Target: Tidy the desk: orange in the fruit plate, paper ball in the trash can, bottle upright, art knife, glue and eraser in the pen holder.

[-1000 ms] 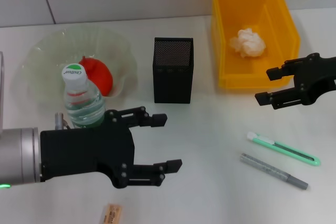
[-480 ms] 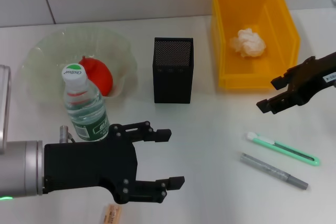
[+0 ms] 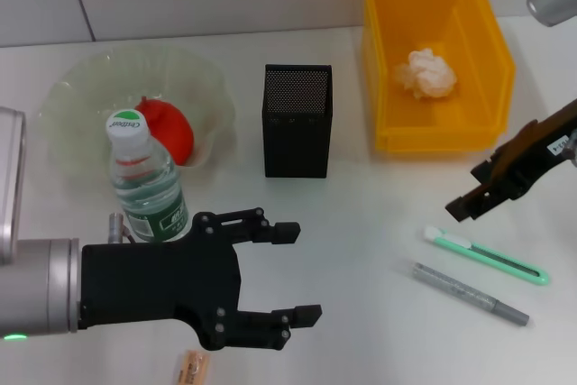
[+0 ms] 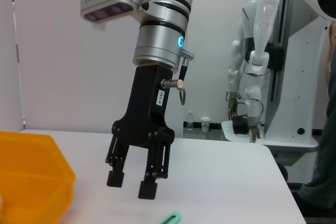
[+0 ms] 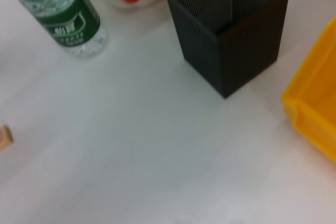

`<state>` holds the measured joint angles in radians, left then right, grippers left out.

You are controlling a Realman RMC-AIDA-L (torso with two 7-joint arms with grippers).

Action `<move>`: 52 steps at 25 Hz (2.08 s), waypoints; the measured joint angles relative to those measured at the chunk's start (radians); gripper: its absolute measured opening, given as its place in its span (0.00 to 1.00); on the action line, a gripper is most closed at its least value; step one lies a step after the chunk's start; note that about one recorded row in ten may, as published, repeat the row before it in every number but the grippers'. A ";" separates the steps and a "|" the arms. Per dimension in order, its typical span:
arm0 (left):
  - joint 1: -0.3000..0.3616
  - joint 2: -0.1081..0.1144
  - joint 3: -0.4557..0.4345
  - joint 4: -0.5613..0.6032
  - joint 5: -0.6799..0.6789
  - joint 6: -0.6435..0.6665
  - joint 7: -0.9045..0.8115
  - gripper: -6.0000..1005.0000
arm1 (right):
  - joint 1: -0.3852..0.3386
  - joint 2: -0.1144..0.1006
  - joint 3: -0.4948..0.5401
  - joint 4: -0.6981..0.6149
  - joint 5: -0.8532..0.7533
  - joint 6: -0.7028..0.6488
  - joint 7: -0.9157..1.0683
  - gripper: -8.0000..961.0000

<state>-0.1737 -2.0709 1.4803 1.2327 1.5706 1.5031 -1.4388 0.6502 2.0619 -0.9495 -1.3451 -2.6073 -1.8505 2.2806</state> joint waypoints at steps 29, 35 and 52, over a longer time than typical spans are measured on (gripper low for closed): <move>-0.048 0.002 0.002 -0.031 0.001 0.011 0.000 0.81 | 0.063 0.012 -0.183 0.032 -0.197 -0.028 -0.128 0.79; -0.054 0.001 0.002 -0.033 0.001 0.011 0.001 0.81 | 0.055 0.013 -0.212 0.047 -0.212 0.011 -0.137 0.79; -0.055 0.002 0.002 -0.067 0.002 0.013 0.009 0.81 | 0.062 0.018 -0.274 0.139 -0.215 0.123 -0.121 0.79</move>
<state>-0.2286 -2.0693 1.4818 1.1658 1.5722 1.5157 -1.4300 0.7120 2.0800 -1.2234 -1.2061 -2.8220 -1.7271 2.1597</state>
